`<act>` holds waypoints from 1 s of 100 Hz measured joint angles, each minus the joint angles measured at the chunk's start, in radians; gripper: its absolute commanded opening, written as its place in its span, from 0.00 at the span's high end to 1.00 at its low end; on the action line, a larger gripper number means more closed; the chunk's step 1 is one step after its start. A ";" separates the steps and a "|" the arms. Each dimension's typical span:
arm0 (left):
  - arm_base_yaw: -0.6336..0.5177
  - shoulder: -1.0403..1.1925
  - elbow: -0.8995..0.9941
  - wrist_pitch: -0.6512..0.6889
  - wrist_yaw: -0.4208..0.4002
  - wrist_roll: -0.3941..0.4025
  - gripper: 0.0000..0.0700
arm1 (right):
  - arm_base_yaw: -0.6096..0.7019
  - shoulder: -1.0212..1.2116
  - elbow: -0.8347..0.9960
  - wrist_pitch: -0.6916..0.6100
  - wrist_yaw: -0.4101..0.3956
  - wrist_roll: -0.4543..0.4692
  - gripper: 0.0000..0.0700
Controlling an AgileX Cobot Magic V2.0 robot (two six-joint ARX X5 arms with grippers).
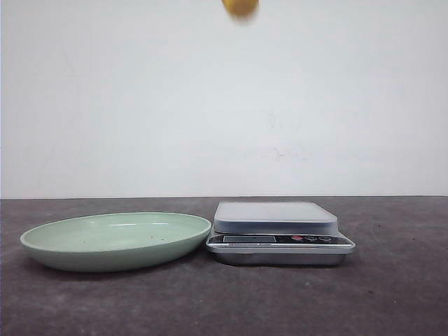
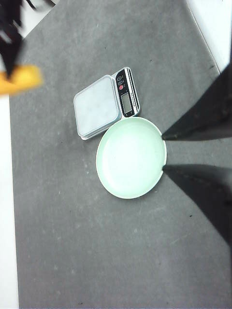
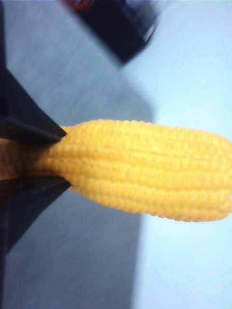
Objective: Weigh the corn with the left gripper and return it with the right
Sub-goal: 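Lift the corn with the right gripper and lower it onto the plate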
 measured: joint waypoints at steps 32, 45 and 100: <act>0.000 0.000 0.000 0.000 0.000 -0.001 0.92 | 0.130 0.075 0.000 -0.104 -0.002 0.036 0.99; 0.000 0.000 0.000 0.000 0.000 -0.002 0.92 | 0.161 0.198 0.000 -0.111 -0.009 0.114 0.99; 0.000 0.000 0.000 0.000 0.000 -0.012 0.92 | 0.204 0.623 -0.002 -0.087 -0.104 0.434 0.99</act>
